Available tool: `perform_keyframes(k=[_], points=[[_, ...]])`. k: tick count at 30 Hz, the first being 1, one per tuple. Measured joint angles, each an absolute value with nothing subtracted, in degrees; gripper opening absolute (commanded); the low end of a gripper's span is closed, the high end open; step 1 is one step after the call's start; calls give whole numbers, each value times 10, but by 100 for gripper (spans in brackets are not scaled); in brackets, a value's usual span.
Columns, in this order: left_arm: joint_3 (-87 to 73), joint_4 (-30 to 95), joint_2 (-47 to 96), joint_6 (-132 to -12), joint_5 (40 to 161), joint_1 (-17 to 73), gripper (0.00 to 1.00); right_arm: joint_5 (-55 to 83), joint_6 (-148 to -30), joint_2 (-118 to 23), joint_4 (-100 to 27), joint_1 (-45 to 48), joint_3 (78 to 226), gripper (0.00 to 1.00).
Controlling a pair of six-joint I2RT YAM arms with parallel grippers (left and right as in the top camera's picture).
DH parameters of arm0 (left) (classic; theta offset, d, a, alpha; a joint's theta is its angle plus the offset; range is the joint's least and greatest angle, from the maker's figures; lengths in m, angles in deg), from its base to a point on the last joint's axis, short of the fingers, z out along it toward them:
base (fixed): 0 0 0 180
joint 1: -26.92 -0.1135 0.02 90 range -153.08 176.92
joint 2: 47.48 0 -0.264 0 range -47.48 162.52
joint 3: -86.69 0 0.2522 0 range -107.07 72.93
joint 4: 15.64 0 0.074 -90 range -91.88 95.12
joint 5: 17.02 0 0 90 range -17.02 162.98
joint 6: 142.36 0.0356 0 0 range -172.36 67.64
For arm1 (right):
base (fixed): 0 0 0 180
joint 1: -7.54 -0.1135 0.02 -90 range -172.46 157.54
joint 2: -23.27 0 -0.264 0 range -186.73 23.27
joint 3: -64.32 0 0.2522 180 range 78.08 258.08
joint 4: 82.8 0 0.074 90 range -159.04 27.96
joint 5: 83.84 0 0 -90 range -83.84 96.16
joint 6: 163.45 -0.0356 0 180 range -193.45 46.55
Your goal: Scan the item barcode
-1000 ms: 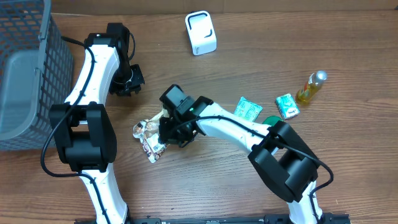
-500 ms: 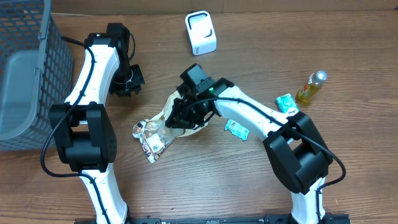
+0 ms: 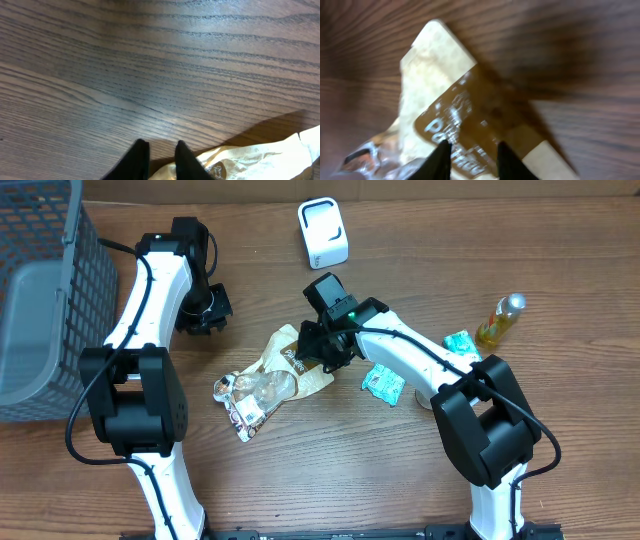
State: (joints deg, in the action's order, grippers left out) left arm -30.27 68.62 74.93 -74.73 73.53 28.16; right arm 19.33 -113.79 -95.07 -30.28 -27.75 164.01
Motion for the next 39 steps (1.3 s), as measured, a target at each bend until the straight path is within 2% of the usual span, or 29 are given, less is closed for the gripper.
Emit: perform_keyframes(k=[13,18,23,30,34,39], points=[[-266,659,749,-747,735,297,4,116,-1137,-951,-318,-277,1640,31],[-249,675,750,-717,737,314,4,100,-1090,-951,-319,-277,1640,41],[-311,757,755,-688,784,292,4,97,-1049,-951,-319,-277,1640,45],[-367,884,755,-678,812,253,8,173,-961,-951,-348,-276,1640,68],[-367,935,755,-672,819,258,12,208,-908,-951,-354,-276,1640,71],[-346,940,755,-668,822,279,20,215,-872,-951,-371,-276,1640,72]])
